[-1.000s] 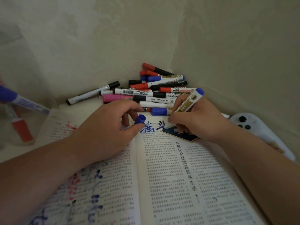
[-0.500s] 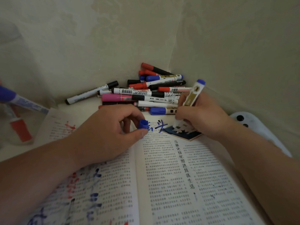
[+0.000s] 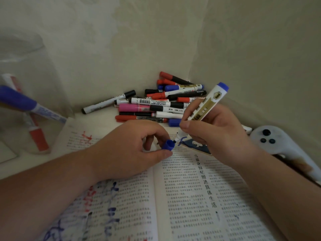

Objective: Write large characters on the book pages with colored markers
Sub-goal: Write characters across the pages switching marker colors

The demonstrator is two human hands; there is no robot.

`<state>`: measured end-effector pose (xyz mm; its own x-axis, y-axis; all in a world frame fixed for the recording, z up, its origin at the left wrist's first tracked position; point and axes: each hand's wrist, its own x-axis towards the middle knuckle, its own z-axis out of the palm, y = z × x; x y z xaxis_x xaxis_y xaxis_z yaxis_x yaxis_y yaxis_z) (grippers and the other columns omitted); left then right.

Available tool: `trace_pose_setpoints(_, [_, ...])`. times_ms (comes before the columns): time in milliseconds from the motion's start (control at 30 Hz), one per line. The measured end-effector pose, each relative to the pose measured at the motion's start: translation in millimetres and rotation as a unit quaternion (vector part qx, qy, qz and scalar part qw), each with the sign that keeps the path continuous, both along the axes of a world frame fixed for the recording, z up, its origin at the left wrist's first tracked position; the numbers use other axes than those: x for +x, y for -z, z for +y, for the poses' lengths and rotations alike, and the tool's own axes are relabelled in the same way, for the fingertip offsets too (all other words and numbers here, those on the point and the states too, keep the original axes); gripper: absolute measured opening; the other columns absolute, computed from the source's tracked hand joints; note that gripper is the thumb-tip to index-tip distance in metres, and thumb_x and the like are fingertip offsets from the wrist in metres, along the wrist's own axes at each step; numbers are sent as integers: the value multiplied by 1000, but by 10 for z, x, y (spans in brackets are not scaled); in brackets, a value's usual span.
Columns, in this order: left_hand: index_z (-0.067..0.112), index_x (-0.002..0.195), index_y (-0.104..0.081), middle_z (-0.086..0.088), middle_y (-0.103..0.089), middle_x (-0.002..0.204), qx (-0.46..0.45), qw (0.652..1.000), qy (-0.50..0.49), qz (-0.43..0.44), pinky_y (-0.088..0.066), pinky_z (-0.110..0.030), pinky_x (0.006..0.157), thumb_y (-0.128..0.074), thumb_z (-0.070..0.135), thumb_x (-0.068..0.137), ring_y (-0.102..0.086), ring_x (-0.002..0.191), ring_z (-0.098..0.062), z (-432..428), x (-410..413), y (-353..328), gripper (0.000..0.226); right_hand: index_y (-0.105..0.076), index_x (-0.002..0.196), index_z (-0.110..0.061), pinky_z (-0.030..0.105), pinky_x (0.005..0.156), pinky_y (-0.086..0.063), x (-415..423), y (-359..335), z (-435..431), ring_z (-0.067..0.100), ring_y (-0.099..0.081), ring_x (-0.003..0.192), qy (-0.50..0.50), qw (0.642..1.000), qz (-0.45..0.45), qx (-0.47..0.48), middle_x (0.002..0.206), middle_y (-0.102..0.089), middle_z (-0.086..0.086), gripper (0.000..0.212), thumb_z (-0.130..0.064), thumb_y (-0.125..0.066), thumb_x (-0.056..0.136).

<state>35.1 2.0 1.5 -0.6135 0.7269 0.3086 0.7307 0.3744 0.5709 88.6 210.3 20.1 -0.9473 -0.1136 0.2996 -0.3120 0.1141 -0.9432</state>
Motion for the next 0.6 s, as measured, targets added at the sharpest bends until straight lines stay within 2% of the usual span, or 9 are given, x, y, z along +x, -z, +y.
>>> trace_pose_setpoints(133, [46, 87, -61, 38, -57, 89, -3, 1000, -1, -3, -43, -15, 63, -71, 49, 79, -55, 77, -6, -5, 11, -11, 13, -63, 81, -6, 20, 55, -45, 12, -2, -27, 8, -52, 55, 25, 997, 4, 75, 62, -57, -1, 10, -13, -70, 79])
trace_pose_setpoints(200, [47, 85, -60, 39, -56, 87, -8, 1000, -4, -8, -43, -14, 64, -70, 51, 78, -55, 77, -4, -2, 10, -11, 13, -66, 82, -13, 32, 60, -52, 1, 16, -37, 16, -56, 61, 41, 989, 7, 139, 67, -62, 2, 10, -19, -75, 82])
trace_pose_setpoints(267, [45, 85, -61, 35, -56, 86, -15, 1000, -10, -6, -42, -13, 63, -69, 52, 78, -55, 76, -4, -1, -1, 3, 13, -69, 84, -23, 49, 69, -59, -5, 35, -46, 28, -66, 71, 37, 984, 0, 172, 77, -69, 5, 9, -28, -77, 83])
trace_pose_setpoints(333, [42, 87, -65, 27, -57, 84, -13, 1000, -18, -10, -43, -15, 60, -71, 51, 79, -55, 74, -6, -3, -13, 20, 14, -72, 88, -24, 60, 75, -57, -5, 35, -60, 40, -68, 82, 26, 983, 9, 183, 85, -72, 12, 9, -30, -77, 83])
trace_pose_setpoints(400, [40, 89, -68, 21, -60, 83, 3, 999, -25, -19, -44, -18, 60, -71, 51, 77, -57, 73, -8, -12, -21, 28, 17, -73, 94, -17, 56, 77, -57, 4, 0, -64, 38, -69, 84, 14, 985, 25, 171, 86, -72, 14, 10, -24, -76, 86])
trace_pose_setpoints(467, [41, 87, -68, 21, -63, 84, 27, 998, -31, -41, -47, -17, 62, -74, 48, 77, -61, 76, -7, -14, -21, 20, 14, -70, 99, -1, 28, 66, -59, 9, -47, -42, 15, -70, 70, 10, 993, 26, 114, 78, -71, 9, 21, -20, -69, 92])
trace_pose_setpoints(500, [43, 86, -67, 23, -65, 85, 42, 997, -30, -56, -48, -15, 64, -76, 45, 78, -63, 78, -5, -10, -18, 11, 12, -68, 100, 4, 16, 59, -53, 17, -67, -31, 5, -66, 63, 14, 995, 28, 98, 71, -69, 0, 26, -21, -65, 93])
trace_pose_setpoints(533, [43, 87, -66, 26, -67, 86, 54, 996, -28, -68, -48, -12, 67, -78, 40, 79, -64, 81, -2, -2, -12, 3, 14, -68, 99, 5, 10, 55, -47, 16, -84, -25, 0, -62, 58, 21, 994, 33, 99, 67, -66, -9, 30, -23, -61, 92])
trace_pose_setpoints(600, [42, 87, -66, 29, -68, 88, 61, 995, -20, -79, -46, -7, 69, -80, 33, 81, -65, 84, 4, 20, 3, -6, 17, -69, 100, -5, 11, 58, -49, 6, -98, -45, 1, -64, 61, 37, 991, 48, 118, 70, -68, -14, 25, -28, -66, 92])
